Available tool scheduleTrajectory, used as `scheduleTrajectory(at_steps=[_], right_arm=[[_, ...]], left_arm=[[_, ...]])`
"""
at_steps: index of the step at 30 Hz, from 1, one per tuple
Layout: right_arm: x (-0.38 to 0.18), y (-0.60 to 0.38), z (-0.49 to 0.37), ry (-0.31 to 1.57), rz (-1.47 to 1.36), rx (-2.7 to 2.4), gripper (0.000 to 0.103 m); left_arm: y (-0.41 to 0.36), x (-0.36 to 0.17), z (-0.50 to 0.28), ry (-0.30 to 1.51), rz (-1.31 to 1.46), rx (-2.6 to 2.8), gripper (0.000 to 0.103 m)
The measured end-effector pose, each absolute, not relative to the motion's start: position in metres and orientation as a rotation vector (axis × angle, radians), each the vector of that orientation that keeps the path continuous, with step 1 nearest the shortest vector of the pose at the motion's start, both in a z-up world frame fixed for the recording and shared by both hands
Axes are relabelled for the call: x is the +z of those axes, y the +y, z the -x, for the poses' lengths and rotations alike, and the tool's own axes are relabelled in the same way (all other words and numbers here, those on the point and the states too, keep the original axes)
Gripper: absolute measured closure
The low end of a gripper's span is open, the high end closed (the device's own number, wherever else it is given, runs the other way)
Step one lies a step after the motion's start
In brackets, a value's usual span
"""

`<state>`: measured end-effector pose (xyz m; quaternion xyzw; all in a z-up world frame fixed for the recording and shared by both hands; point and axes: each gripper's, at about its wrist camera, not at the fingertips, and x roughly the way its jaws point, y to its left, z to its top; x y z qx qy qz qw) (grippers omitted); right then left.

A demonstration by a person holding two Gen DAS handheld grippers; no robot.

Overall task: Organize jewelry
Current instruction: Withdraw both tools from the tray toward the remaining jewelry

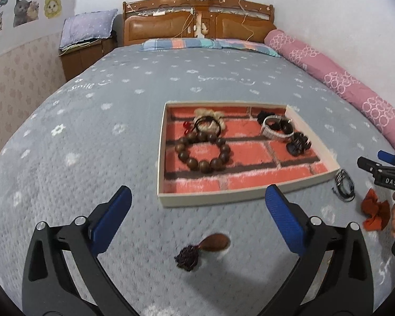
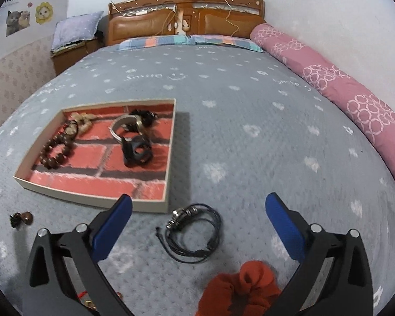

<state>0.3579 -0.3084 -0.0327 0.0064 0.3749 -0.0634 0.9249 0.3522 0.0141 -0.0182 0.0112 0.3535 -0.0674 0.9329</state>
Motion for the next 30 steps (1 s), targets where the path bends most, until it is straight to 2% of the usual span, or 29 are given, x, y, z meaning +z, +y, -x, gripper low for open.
scheduleTrajectory(at_steps=[12, 19, 23, 27, 30], right_arm=[[-0.075, -0.311, -0.361, 0.797, -0.003, -0.165, 0.004], [-0.085, -0.322, -0.36, 0.806, -0.054, -0.179, 0.006], [-0.086, -0.325, -0.359, 0.799, -0.065, -0.203, 0.018], [-0.092, -0.33, -0.362, 0.827, -0.079, -0.229, 0.031], [-0.097, -0.333, -0.364, 0.849, -0.091, -0.238, 0.036]], left_arm=[[0.022, -0.069, -0.334, 0.768, -0.034, -0.105, 0.005], [0.029, -0.077, -0.326, 0.755, -0.01, -0.118, 0.005], [0.028, -0.079, -0.321, 0.746, -0.023, -0.116, 0.006], [0.029, -0.082, -0.319, 0.748, -0.018, -0.114, 0.014], [0.032, -0.085, -0.32, 0.768, -0.003, -0.118, 0.02]])
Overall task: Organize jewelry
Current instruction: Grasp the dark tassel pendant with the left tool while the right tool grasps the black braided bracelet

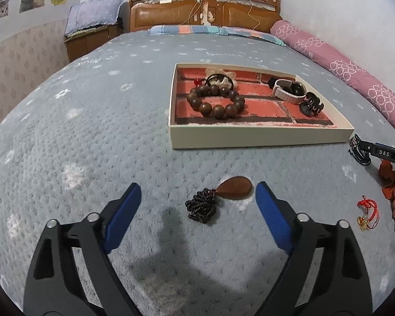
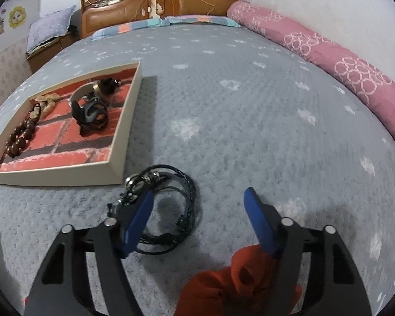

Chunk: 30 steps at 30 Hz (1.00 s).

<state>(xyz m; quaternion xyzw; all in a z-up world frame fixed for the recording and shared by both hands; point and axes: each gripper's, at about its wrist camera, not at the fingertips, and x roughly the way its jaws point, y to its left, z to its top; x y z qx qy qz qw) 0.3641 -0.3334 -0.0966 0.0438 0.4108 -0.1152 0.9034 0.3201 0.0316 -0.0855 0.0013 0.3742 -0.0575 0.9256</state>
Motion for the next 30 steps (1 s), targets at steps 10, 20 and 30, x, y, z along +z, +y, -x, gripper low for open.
scheduleTrajectory(at_steps=[10, 20, 30], right_arm=[[-0.107, -0.328, -0.371, 0.892, -0.046, -0.255, 0.039], [-0.108, -0.328, -0.371, 0.89, -0.055, -0.232, 0.048], [-0.107, -0.319, -0.37, 0.882, -0.029, -0.19, 0.069]], left_arm=[[0.038, -0.1, -0.33, 0.859, 0.053, -0.174, 0.043], [0.036, -0.106, -0.34, 0.883, 0.057, -0.203, 0.052], [0.034, -0.107, -0.341, 0.879, 0.044, -0.2, 0.078]])
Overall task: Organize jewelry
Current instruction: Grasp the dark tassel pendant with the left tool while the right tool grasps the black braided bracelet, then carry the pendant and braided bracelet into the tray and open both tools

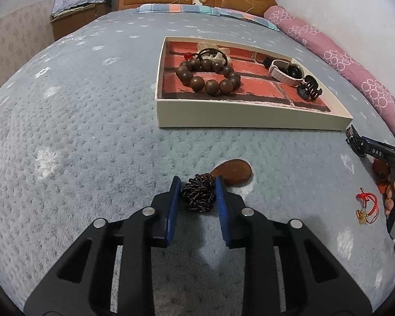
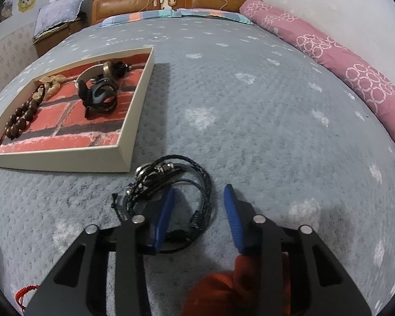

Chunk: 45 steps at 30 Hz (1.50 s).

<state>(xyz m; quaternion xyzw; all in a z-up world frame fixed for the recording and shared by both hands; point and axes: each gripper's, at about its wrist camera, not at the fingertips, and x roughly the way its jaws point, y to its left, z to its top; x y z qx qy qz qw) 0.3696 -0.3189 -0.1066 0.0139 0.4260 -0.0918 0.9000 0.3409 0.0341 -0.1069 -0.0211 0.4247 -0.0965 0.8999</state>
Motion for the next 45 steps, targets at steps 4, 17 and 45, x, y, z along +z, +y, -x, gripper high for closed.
scheduleTrajectory(at_steps=[4, 17, 45], right_arm=[[-0.106, -0.313, -0.369, 0.877, -0.005, -0.167, 0.081], [-0.087, -0.312, -0.353, 0.803, -0.059, -0.118, 0.095], [0.003, -0.286, -0.365, 0.647, -0.1, -0.013, 0.095]], left_arm=[[0.035, -0.107, -0.34, 0.875, 0.047, -0.198, 0.079], [0.028, -0.099, -0.333, 0.836, -0.005, -0.177, 0.081], [-0.006, 0.021, -0.359, 0.641, -0.041, -0.22, 0.081]])
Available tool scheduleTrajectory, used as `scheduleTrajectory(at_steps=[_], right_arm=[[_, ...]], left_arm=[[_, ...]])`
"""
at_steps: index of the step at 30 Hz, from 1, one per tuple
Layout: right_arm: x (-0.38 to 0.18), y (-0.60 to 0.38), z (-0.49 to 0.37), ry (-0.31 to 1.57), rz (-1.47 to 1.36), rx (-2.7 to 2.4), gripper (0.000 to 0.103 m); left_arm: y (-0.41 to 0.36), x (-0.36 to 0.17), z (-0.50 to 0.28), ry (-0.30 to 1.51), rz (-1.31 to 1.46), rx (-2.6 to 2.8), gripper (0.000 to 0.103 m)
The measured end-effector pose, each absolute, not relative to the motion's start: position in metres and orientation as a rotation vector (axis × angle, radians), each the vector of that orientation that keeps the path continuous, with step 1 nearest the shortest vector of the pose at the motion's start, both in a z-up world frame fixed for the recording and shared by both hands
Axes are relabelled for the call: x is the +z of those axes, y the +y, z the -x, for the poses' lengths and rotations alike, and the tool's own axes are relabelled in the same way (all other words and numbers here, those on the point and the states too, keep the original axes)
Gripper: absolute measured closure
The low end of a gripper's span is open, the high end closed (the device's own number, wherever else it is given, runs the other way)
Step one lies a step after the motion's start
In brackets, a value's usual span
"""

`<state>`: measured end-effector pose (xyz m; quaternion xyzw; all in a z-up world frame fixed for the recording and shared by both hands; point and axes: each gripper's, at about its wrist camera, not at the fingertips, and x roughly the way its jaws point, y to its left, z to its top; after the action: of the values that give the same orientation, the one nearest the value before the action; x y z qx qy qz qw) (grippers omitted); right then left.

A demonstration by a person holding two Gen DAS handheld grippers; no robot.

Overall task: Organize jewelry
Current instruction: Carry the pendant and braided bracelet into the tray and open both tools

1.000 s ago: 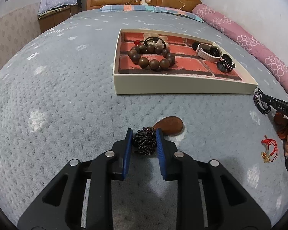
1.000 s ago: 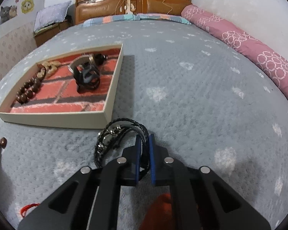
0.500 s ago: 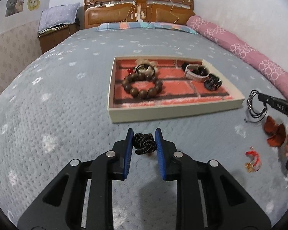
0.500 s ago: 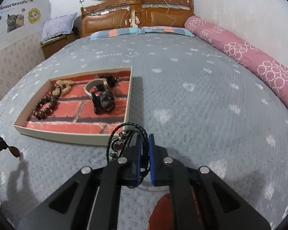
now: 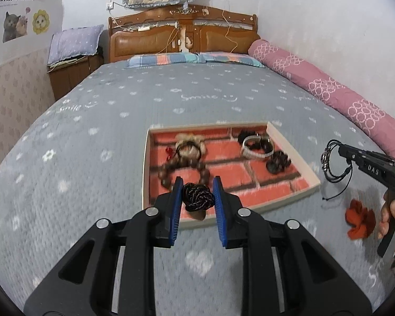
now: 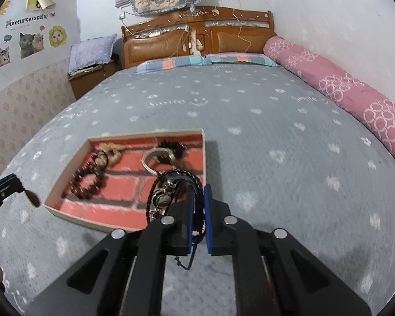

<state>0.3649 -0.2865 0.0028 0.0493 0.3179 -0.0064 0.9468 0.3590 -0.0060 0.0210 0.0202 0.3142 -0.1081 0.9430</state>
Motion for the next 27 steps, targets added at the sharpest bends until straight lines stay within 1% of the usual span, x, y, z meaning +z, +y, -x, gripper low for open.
scheduleTrajectory(at_steps=[6, 12, 16, 27], right_arm=[[0.021, -0.266, -0.386, 0.623, -0.093, 0.016, 0.095], [0.025, -0.246, -0.414, 0.624, -0.076, 0.043, 0.095], [0.016, -0.234, -0.44, 0.652, -0.071, 0.05, 0.095], [-0.024, -0.222, -0.496, 0.723, -0.071, 0.031, 0.095]], left_arm=[[-0.01, 0.032, -0.392, 0.636, -0.021, -0.218, 0.081], [-0.011, 0.024, -0.424, 0.661, -0.004, -0.21, 0.081], [-0.012, 0.011, -0.451, 0.696, 0.025, -0.219, 0.081], [-0.02, -0.033, -0.515, 0.777, -0.01, -0.191, 0.081]])
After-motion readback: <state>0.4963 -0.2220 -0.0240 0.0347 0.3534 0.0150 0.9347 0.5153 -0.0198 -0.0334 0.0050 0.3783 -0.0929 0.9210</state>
